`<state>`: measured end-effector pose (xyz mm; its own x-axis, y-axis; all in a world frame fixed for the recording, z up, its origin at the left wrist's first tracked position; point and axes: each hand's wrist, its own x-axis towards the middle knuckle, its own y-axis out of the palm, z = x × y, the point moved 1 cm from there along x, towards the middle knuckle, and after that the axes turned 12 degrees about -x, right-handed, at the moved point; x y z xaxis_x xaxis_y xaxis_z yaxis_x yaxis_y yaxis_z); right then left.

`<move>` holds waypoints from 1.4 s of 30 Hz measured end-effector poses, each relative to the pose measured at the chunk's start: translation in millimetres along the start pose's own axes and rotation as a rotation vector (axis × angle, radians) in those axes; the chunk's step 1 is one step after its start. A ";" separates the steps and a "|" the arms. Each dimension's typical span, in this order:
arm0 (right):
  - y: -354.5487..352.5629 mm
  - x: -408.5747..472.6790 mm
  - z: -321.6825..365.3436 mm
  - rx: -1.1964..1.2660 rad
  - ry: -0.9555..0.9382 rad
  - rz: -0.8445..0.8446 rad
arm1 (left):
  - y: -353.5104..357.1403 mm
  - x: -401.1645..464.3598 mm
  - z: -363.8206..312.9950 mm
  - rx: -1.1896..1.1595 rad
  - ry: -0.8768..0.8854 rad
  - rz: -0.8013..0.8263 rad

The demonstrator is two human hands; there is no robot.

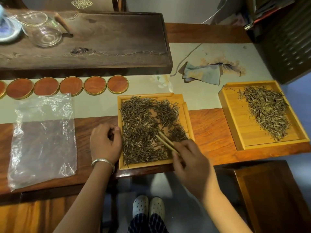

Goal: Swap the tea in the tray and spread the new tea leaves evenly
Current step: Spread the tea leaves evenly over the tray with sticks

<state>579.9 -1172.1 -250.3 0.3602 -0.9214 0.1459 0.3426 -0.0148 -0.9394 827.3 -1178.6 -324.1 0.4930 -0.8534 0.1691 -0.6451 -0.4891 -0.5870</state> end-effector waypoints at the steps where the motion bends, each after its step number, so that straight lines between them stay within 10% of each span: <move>1: 4.6 6.8 10.1 -0.013 -0.034 0.032 | 0.0 0.1 -0.3 -0.002 -0.002 0.001; 42: 12.2 63.9 -10.6 -0.137 0.253 0.028 | -1.6 0.2 -4.4 -0.019 -0.026 0.006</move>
<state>597.9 -1235.2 -255.7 0.1339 -0.9896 0.0530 0.2086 -0.0241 -0.9777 825.9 -1178.8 -319.7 0.5040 -0.8514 0.1453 -0.6589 -0.4877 -0.5727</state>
